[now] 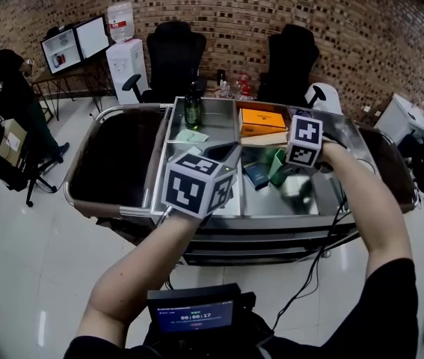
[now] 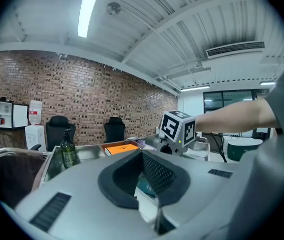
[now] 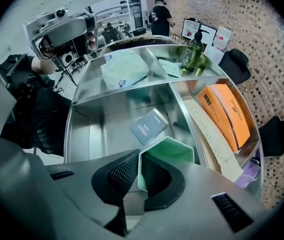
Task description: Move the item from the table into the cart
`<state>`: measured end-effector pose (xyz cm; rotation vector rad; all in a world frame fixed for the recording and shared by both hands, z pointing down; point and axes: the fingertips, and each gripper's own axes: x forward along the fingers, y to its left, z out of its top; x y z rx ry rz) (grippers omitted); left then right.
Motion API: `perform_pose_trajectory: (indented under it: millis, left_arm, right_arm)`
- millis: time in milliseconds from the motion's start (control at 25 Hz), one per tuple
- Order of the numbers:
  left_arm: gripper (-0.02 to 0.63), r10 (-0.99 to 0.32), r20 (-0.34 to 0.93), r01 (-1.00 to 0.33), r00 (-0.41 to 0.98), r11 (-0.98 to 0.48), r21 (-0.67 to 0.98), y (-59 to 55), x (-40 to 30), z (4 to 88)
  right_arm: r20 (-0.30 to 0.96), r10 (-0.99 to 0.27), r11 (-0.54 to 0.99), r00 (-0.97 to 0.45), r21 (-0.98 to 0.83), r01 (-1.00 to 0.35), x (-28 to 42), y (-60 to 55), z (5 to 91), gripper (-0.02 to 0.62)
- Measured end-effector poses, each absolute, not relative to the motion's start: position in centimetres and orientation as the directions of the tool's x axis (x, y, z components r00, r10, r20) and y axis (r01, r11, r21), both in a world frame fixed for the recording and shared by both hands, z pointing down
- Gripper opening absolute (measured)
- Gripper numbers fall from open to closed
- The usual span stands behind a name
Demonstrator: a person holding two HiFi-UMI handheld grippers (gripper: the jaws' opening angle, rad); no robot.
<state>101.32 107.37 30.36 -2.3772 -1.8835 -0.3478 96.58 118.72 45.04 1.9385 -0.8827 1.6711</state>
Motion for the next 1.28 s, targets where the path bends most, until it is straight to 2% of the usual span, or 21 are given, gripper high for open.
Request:
perform_pose_trajectory:
  millis: [360, 480, 520, 560, 720, 800, 880, 1040, 1160, 1280]
  left_arm:
    - [0.0, 0.949, 0.242, 0.971, 0.203, -0.226, 0.074, 108.2, 101.2, 30.7]
    - [0.0, 0.951, 0.231, 0.97, 0.203, -0.227, 0.084, 108.0, 100.7, 30.0]
    - [0.0, 0.951, 0.229, 0.97, 0.206, -0.23, 0.081, 108.0, 100.8, 29.9]
    - [0.0, 0.951, 0.228, 0.97, 0.209, -0.231, 0.078, 108.0, 100.9, 29.9]
    - [0.0, 0.953, 0.211, 0.97, 0.215, -0.234, 0.065, 107.7, 100.8, 29.1]
    - [0.0, 0.957, 0.192, 0.97, 0.219, -0.235, 0.062, 107.1, 100.5, 28.2]
    - [0.0, 0.961, 0.166, 0.971, 0.223, -0.234, 0.055, 106.4, 100.2, 27.3]
    - [0.0, 0.975, 0.093, 0.977, 0.204, -0.209, 0.046, 105.0, 98.9, 25.9]
    - [0.0, 0.98, 0.055, 0.981, 0.19, -0.191, 0.016, 104.1, 97.8, 25.5]
    - [0.0, 0.981, 0.056, 0.982, 0.188, -0.187, -0.022, 103.4, 96.9, 25.7]
  right_arm:
    - [0.98, -0.174, -0.7, 0.093, -0.057, -0.712, 96.9, 119.3, 45.4, 0.0]
    - [0.981, -0.166, -0.696, 0.1, -0.045, -0.716, 96.3, 119.4, 44.6, 0.024]
    - [0.979, -0.173, -0.698, 0.105, -0.047, -0.715, 96.3, 119.4, 44.4, 0.042]
    - [0.977, -0.181, -0.701, 0.117, -0.045, -0.711, 96.4, 119.3, 44.2, 0.094]
    - [0.954, -0.214, -0.723, 0.208, -0.012, -0.691, 96.0, 119.2, 42.0, 0.101]
    - [0.921, -0.229, -0.743, 0.316, 0.045, -0.668, 96.0, 119.1, 39.6, 0.101]
    - [0.835, -0.251, -0.784, 0.49, 0.122, -0.609, 96.1, 119.1, 36.2, 0.101]
    - [0.527, -0.274, -0.877, 0.805, 0.207, -0.435, 93.5, 118.2, 29.1, 0.101]
    - [0.306, -0.223, -0.93, 0.926, 0.217, -0.295, 89.8, 117.7, 25.8, 0.101]
    - [0.138, -0.157, -0.966, 0.978, 0.185, -0.181, 86.5, 117.4, 23.8, 0.101]
